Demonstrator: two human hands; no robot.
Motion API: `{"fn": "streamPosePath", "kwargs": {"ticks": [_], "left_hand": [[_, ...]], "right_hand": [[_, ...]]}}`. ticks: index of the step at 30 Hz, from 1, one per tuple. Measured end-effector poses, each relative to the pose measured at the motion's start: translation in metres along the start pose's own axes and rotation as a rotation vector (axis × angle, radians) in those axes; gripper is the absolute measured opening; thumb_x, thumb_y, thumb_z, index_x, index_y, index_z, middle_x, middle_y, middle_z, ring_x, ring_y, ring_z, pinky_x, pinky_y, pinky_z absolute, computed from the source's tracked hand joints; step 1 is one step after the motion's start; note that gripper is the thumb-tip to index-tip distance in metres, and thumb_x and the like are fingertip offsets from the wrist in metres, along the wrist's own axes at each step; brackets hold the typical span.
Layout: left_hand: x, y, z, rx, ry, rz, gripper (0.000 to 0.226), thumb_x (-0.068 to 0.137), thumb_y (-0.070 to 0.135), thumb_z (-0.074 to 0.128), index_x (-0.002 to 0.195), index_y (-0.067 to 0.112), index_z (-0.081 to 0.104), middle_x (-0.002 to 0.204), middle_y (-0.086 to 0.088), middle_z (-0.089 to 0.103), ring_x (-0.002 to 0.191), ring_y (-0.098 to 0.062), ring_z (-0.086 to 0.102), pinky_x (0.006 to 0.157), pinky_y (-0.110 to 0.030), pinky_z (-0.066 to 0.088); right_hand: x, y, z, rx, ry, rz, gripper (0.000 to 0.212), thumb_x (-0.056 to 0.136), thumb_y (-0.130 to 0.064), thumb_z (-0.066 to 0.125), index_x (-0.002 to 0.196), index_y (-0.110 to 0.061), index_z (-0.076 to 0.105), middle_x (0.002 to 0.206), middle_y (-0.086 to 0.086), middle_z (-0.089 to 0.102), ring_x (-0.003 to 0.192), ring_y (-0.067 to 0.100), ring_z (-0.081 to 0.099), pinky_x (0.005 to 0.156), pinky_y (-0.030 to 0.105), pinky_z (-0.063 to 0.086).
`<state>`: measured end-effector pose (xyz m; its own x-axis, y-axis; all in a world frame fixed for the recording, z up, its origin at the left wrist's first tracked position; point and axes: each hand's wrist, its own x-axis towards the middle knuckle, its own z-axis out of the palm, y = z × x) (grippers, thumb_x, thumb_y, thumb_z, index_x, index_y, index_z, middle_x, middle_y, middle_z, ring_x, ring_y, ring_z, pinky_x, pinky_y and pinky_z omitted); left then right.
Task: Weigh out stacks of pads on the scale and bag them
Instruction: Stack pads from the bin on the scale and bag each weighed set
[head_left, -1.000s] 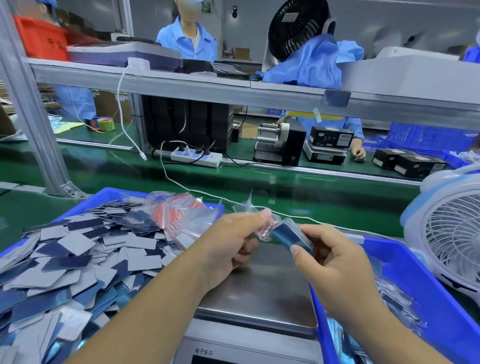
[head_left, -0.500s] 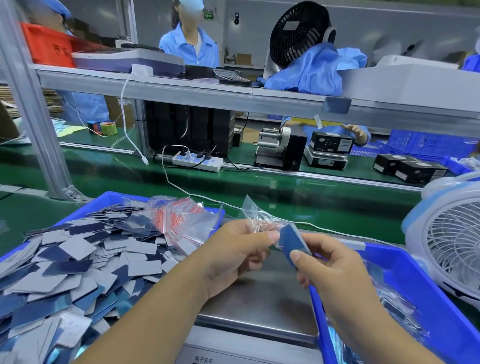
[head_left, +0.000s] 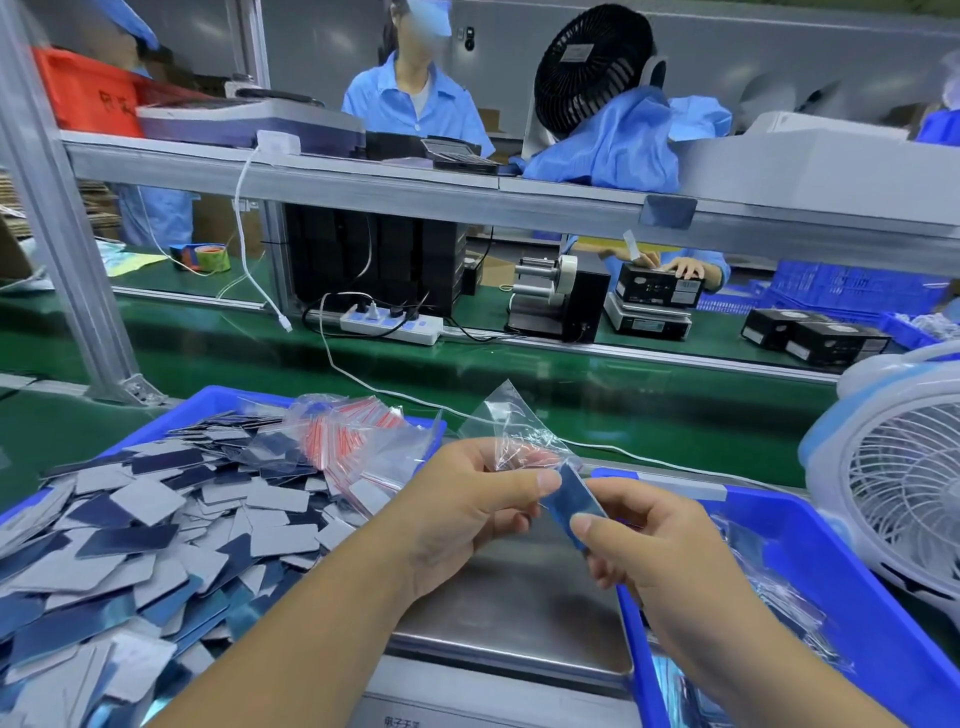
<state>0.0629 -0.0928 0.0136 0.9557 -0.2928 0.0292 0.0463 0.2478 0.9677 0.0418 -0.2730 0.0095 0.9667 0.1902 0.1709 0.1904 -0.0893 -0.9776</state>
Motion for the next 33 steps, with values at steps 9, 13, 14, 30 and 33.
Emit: {"fn": "streamPosePath", "kwargs": {"ticks": [9, 13, 14, 30, 33], "left_hand": [[-0.003, 0.001, 0.003, 0.138, -0.019, -0.006, 0.012, 0.072, 0.019, 0.079, 0.082, 0.026, 0.079, 0.082, 0.001, 0.072, 0.069, -0.008, 0.060, 0.063, -0.017, 0.046], [0.001, 0.005, 0.001, -0.086, 0.083, 0.099, 0.014, 0.069, 0.012, 0.084, 0.075, 0.023, 0.080, 0.069, 0.003, 0.068, 0.058, -0.004, 0.057, 0.055, -0.015, 0.048], [0.001, 0.006, 0.001, -0.121, 0.089, 0.109, 0.012, 0.067, 0.013, 0.082, 0.074, 0.023, 0.080, 0.066, 0.004, 0.066, 0.056, -0.004, 0.057, 0.054, -0.015, 0.049], [-0.002, -0.007, 0.011, 0.040, -0.117, 0.095, 0.020, 0.068, 0.026, 0.082, 0.087, 0.025, 0.078, 0.079, -0.001, 0.070, 0.074, -0.011, 0.064, 0.069, -0.023, 0.048], [-0.003, -0.007, 0.008, 0.040, -0.127, 0.062, 0.025, 0.068, 0.023, 0.083, 0.092, 0.024, 0.079, 0.087, 0.004, 0.073, 0.081, -0.007, 0.065, 0.072, -0.021, 0.049]], "right_hand": [[-0.002, -0.001, 0.003, 0.042, 0.031, -0.010, 0.028, 0.075, -0.007, 0.077, 0.089, -0.031, 0.076, 0.071, 0.002, 0.070, 0.054, 0.015, 0.053, 0.053, 0.020, 0.047], [0.000, 0.000, 0.001, 0.160, 0.113, -0.012, 0.021, 0.068, -0.010, 0.076, 0.086, -0.021, 0.073, 0.079, 0.004, 0.070, 0.060, 0.020, 0.063, 0.057, 0.025, 0.053], [0.001, 0.000, 0.001, 0.146, 0.126, -0.029, 0.017, 0.072, -0.005, 0.078, 0.082, -0.017, 0.071, 0.075, 0.006, 0.068, 0.058, 0.020, 0.062, 0.056, 0.024, 0.053], [-0.009, -0.004, 0.011, 0.213, 0.055, -0.175, 0.024, 0.074, -0.004, 0.077, 0.091, -0.021, 0.080, 0.064, 0.012, 0.066, 0.057, 0.018, 0.059, 0.051, 0.025, 0.047], [-0.006, -0.005, 0.010, 0.128, 0.097, -0.163, 0.011, 0.073, -0.015, 0.081, 0.082, -0.022, 0.078, 0.059, 0.001, 0.063, 0.056, 0.011, 0.054, 0.053, 0.019, 0.045]]}}
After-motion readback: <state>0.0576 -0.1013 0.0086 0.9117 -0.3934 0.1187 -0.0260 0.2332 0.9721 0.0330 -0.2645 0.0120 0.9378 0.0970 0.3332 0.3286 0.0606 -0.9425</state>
